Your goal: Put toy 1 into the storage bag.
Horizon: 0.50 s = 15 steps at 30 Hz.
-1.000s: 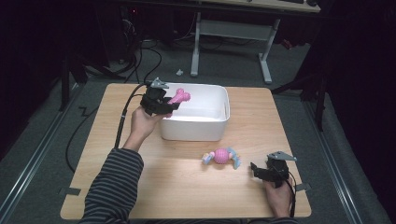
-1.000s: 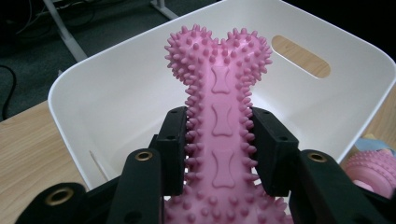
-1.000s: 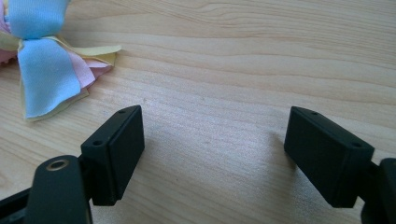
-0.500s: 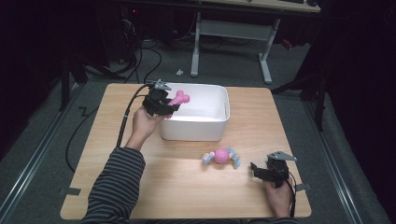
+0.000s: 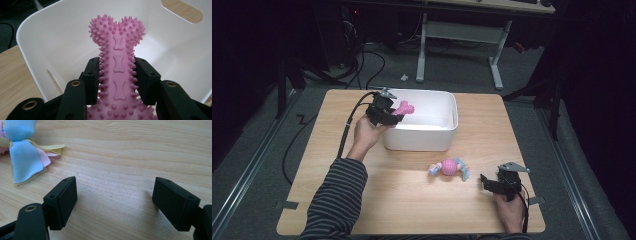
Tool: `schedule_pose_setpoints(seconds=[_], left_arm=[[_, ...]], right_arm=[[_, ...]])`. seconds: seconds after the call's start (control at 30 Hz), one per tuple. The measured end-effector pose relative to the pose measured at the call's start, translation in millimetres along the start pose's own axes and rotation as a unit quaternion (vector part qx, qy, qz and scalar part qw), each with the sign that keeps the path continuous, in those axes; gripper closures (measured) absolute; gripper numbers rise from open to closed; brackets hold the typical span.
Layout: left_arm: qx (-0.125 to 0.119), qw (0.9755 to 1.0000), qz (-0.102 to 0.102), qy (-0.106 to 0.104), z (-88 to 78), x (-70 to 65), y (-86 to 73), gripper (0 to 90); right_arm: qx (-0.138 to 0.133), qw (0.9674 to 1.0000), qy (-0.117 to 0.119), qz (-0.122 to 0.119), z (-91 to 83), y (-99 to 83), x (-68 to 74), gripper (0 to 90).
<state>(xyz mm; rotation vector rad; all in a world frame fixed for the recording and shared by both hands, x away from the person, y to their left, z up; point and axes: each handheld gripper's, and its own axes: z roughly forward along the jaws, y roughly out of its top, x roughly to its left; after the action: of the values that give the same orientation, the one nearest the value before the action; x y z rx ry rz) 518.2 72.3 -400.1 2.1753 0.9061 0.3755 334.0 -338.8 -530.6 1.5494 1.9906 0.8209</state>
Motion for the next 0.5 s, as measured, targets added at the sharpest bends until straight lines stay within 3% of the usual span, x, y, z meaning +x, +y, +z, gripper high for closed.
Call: schedule_pose_setpoints(seconds=[0.43,0.5], left_arm=[[0.010,0.9999,-0.003,0.005,3.1,-0.8,-0.7,56.7],[0.014,0.9999,-0.002,0.005,4.3,-2.0,-0.5,51.2]], right_arm=[[0.000,1.0000,0.000,-0.001,0.0,0.0,-0.1,20.1],[0.000,1.0000,0.000,-0.001,-0.1,-0.1,0.0,20.1]])
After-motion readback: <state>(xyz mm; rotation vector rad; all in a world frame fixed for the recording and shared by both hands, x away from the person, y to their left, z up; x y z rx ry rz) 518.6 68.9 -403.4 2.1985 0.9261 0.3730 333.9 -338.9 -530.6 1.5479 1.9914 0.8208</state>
